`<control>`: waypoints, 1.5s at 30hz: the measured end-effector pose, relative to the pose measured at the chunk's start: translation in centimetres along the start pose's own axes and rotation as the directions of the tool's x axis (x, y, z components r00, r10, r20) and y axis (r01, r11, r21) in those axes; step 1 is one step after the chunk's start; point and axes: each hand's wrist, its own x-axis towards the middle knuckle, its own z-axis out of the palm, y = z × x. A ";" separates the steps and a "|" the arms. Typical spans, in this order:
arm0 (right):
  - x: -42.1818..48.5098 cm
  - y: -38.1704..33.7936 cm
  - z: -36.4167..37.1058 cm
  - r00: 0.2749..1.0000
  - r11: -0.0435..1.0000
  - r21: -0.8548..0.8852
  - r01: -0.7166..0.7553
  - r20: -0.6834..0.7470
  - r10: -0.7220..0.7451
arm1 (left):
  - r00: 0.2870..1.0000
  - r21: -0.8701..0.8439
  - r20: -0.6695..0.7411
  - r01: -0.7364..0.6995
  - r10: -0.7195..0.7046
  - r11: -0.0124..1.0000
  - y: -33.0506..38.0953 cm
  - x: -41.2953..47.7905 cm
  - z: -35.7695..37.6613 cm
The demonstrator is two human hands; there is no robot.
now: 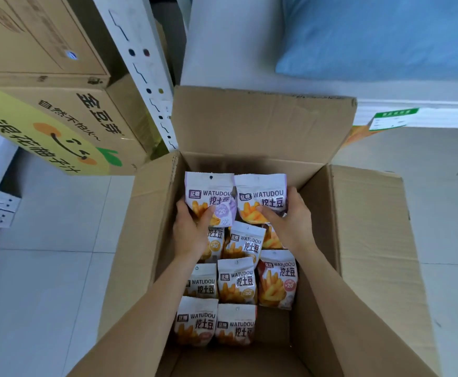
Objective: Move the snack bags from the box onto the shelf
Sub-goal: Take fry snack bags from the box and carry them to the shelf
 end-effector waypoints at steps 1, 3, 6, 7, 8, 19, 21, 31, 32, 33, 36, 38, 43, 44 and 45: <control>-0.6 -0.8 -0.8 1.000 1.000 -0.004 -0.004 -0.003 0.004 | 1.000 -0.002 0.004 -0.002 0.002 1.000 0.8 -0.9 -0.7; -1.9 -2.6 -2.4 1.000 1.000 -0.009 -0.018 -0.015 0.018 | 1.000 -0.007 0.011 -0.021 0.021 1.000 2.7 -2.6 -2.1; -3.6 -5.4 -4.8 0.999 0.999 -0.006 -0.039 -0.016 0.039 | 0.999 -0.037 0.023 -0.044 0.045 0.998 5.8 -4.9 -4.4; -4.2 -6.4 -5.6 0.999 0.999 -0.003 -0.043 -0.009 0.043 | 0.998 -0.035 0.026 -0.053 0.054 0.998 6.8 -5.7 -5.2; -4.8 -7.5 -6.5 0.999 0.999 0.002 -0.051 -0.004 0.051 | 0.998 -0.031 0.027 -0.061 0.062 0.998 7.9 -6.4 -5.9; -13.1 -21.4 -16.9 0.990 0.985 0.136 -0.104 -0.077 0.115 | 0.991 -0.078 0.048 -0.122 0.126 0.989 18.9 -15.6 -15.7; -14.4 -23.2 -18.4 0.989 0.984 0.136 -0.112 -0.077 0.123 | 0.990 -0.082 0.057 -0.122 0.127 0.989 20.5 -17.4 -17.5; -23.4 -31.7 -24.2 0.997 0.992 0.113 -0.053 -0.052 0.060 | 0.992 -0.158 -0.076 -0.116 0.105 0.981 26.8 -28.9 -24.9; -24.7 -32.3 -24.6 0.998 0.993 0.106 -0.052 -0.038 0.056 | 0.992 -0.178 -0.091 -0.105 0.090 0.978 27.0 -30.4 -25.7; -26.1 -33.0 -25.1 0.999 0.994 0.102 -0.043 -0.028 0.046 | 0.991 -0.198 -0.107 -0.101 0.081 0.975 27.0 -31.8 -26.5; -30.3 -35.5 -25.9 1.000 0.995 0.103 -0.011 0.015 0.010 | 0.989 -0.236 -0.148 -0.065 0.030 0.970 26.5 -36.3 -29.6; -33.1 -37.4 -25.9 0.998 0.992 0.124 -0.017 0.061 0.009 | 0.985 -0.254 -0.173 -0.031 -0.014 0.967 25.7 -39.0 -32.0; -39.1 -43.4 -23.8 0.981 0.987 0.152 0.046 0.178 -0.073 | 0.951 -0.314 -0.295 0.000 -0.097 0.950 24.5 -44.8 -39.7; -40.3 -44.7 -23.2 0.974 0.983 0.169 0.068 0.201 -0.102 | 0.940 -0.316 -0.324 0.001 -0.109 0.949 24.3 -45.9 -41.5; -41.4 -45.9 -22.4 0.966 0.979 0.181 0.092 0.224 -0.132 | 0.927 -0.324 -0.356 -0.004 -0.119 0.946 23.9 -46.9 -43.2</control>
